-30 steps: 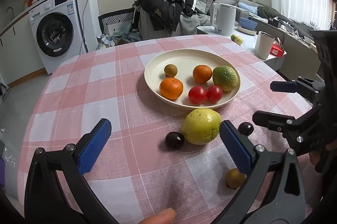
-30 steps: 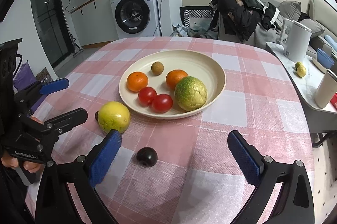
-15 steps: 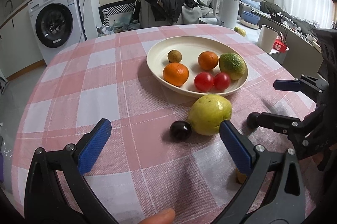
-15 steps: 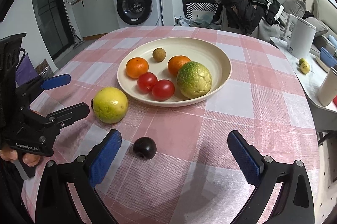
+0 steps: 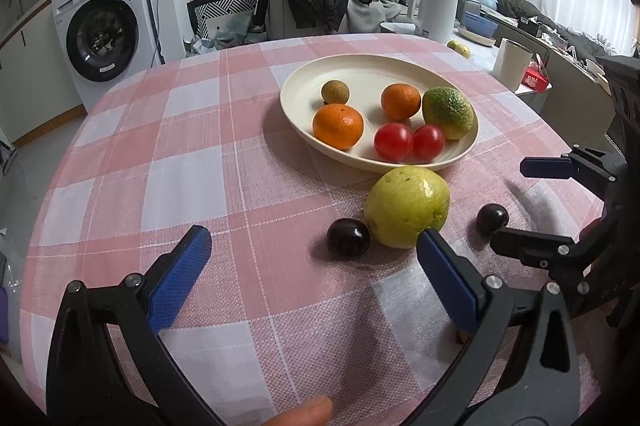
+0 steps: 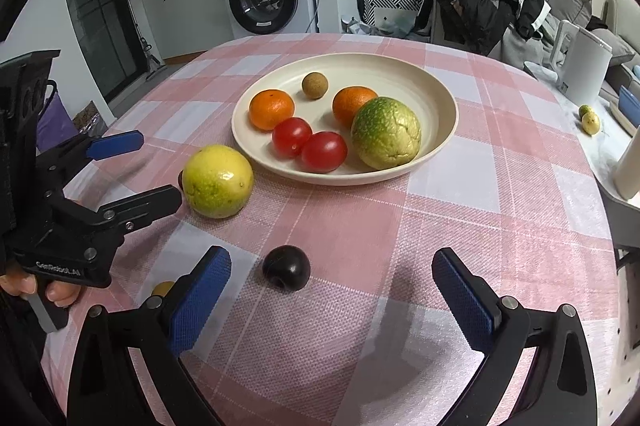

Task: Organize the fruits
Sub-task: 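Move the right tool toward a dark plum while the left tool approaches another plum, then grasp a dark plum with the right tool while the left tool grasps the other plum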

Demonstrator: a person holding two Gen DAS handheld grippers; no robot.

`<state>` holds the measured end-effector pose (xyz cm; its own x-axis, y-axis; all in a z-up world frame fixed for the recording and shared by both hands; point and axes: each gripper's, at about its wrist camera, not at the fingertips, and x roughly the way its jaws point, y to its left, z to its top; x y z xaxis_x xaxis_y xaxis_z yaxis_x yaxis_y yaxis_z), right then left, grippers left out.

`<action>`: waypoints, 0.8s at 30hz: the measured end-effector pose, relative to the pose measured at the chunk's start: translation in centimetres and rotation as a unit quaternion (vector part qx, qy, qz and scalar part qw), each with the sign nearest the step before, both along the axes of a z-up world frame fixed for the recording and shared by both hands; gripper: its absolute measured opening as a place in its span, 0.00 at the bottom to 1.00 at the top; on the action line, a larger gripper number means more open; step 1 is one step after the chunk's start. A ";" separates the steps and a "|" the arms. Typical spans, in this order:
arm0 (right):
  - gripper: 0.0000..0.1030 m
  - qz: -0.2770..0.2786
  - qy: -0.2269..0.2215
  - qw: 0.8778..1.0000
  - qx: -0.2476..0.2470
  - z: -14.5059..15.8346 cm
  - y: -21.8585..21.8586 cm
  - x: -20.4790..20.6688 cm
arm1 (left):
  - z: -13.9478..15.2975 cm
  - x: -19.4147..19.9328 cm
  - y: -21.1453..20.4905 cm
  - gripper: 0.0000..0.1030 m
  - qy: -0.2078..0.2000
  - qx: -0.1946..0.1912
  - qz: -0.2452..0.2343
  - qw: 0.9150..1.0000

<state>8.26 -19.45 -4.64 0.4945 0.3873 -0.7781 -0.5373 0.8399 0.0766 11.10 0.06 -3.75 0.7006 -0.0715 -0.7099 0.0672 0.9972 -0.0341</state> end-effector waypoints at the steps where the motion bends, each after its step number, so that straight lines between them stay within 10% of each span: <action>1: 1.00 0.001 0.003 1.000 0.000 -0.1 0.0 -0.1 | -0.1 0.0 0.0 0.99 0.002 0.000 0.000 1.000; 6: 0.98 0.015 0.018 1.000 0.004 -0.5 0.4 -0.1 | -0.5 0.4 0.1 0.99 0.016 -0.001 0.001 1.000; 16: 0.58 0.049 0.031 0.998 0.017 -0.8 1.2 -0.7 | -1.4 1.2 0.6 0.98 0.043 0.006 0.004 0.999; 24: 0.41 0.063 0.020 0.998 0.003 -0.9 1.9 -1.5 | -2.2 1.9 0.5 0.76 0.066 0.002 -0.009 0.998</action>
<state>6.81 -17.57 -5.54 0.4108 0.4498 -0.7930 -0.6349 0.7654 0.1053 13.00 0.52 -5.95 0.6003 -0.0797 -0.7958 0.0801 0.9960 -0.0394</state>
